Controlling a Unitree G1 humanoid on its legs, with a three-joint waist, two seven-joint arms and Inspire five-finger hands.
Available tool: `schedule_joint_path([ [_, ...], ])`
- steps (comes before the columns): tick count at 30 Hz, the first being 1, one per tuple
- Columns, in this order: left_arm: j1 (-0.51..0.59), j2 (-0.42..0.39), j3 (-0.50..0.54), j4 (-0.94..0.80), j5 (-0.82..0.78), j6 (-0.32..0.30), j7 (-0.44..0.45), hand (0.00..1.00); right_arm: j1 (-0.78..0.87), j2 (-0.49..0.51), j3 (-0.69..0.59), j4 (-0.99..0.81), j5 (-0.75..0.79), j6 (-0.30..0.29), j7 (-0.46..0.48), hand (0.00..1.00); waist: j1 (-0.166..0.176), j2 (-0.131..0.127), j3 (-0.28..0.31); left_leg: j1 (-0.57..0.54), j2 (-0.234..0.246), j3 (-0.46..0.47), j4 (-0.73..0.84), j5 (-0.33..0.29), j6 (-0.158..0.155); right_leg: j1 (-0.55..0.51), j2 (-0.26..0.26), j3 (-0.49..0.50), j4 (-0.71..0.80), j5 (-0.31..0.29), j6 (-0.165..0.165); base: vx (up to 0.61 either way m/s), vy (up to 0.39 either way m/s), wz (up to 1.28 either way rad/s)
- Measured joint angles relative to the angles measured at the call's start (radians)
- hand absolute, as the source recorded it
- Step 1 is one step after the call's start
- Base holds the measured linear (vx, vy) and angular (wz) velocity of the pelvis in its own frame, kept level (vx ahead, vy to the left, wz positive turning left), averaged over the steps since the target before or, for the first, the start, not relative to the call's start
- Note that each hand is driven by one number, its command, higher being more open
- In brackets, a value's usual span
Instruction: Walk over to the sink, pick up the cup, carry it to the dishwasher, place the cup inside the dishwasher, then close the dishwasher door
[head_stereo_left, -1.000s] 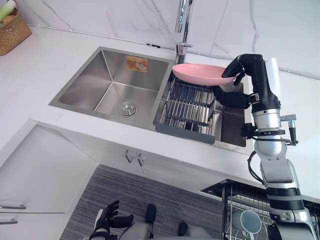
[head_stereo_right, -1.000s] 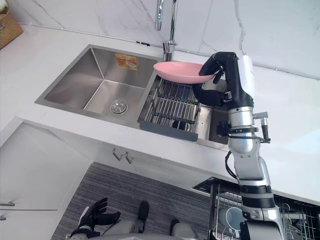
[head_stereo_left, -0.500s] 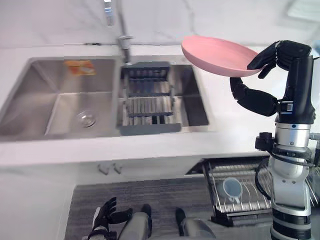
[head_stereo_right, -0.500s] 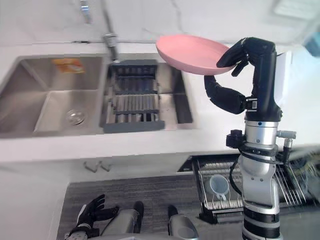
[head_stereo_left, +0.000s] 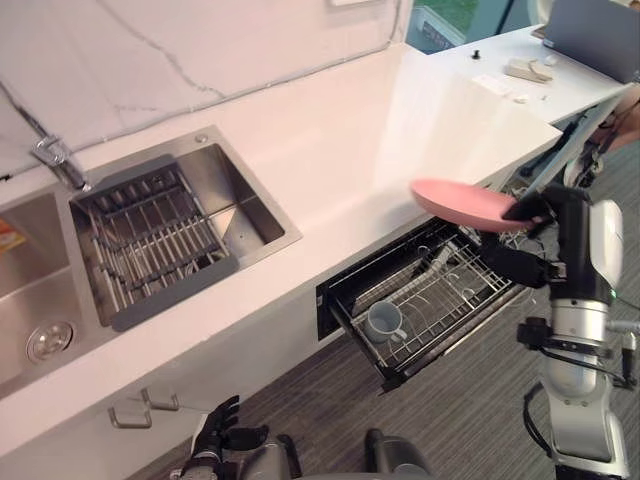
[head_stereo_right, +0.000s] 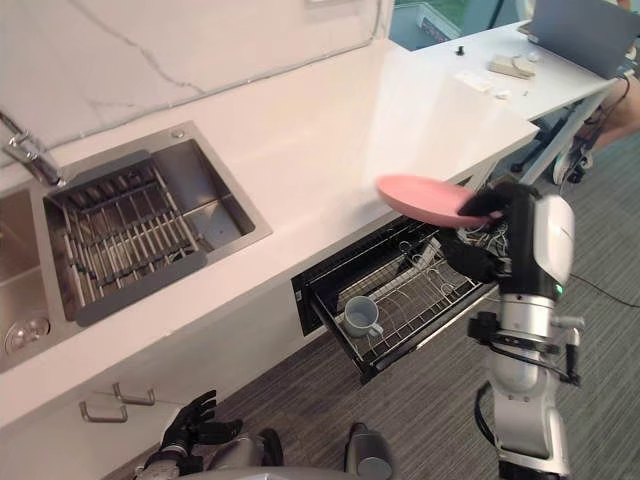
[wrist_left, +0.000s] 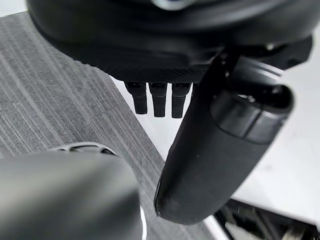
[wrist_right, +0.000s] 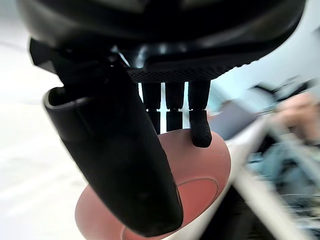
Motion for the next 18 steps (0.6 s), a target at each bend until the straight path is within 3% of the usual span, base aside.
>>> schedule_joint_path([
  [1,0.0,-0.006,-0.001,0.007,0.0,0.0,0.001,0.9,0.011,0.006,-0.02,0.034,-0.006,0.015,-0.001,0.3,-0.007,0.012,-0.007,0.013,-0.005,-0.015,-0.033,0.021,0.0,0.009,0.003,0.008,-0.026,0.016,-0.001,0.14,-0.052,-0.31],
  [5,-0.004,-0.013,-0.021,0.015,0.003,0.001,0.0,0.9,0.056,0.03,-0.029,0.089,-0.025,0.032,-0.009,0.3,-0.024,0.017,-0.01,0.062,-0.029,-0.036,-0.115,0.066,-0.018,0.047,0.001,0.03,-0.095,0.04,0.003,0.11,-0.022,-0.19],
  [9,-0.008,-0.038,-0.045,0.015,0.009,-0.001,-0.001,0.9,0.068,0.041,-0.015,0.158,-0.031,0.034,-0.014,0.3,-0.027,0.024,-0.012,0.079,-0.048,-0.036,-0.164,0.088,-0.015,0.053,-0.009,0.033,-0.116,0.043,0.008,0.06,0.016,0.02],
  [15,-0.014,-0.07,-0.059,0.003,0.008,-0.004,-0.002,0.9,0.044,0.048,0.07,0.253,-0.031,0.04,-0.012,0.3,-0.015,0.05,0.015,0.059,-0.066,-0.044,-0.191,0.11,-0.005,0.031,-0.027,0.023,-0.121,0.05,0.015,-0.01,0.018,0.07],
  [18,-0.034,-0.071,-0.066,-0.003,0.007,-0.007,-0.001,0.9,-0.006,0.047,0.097,0.288,-0.023,0.043,-0.012,0.3,0.011,0.059,0.046,0.033,-0.069,-0.054,-0.191,0.121,-0.004,0.002,-0.029,0.011,-0.105,0.051,0.016,-0.07,-0.001,0.13],
])
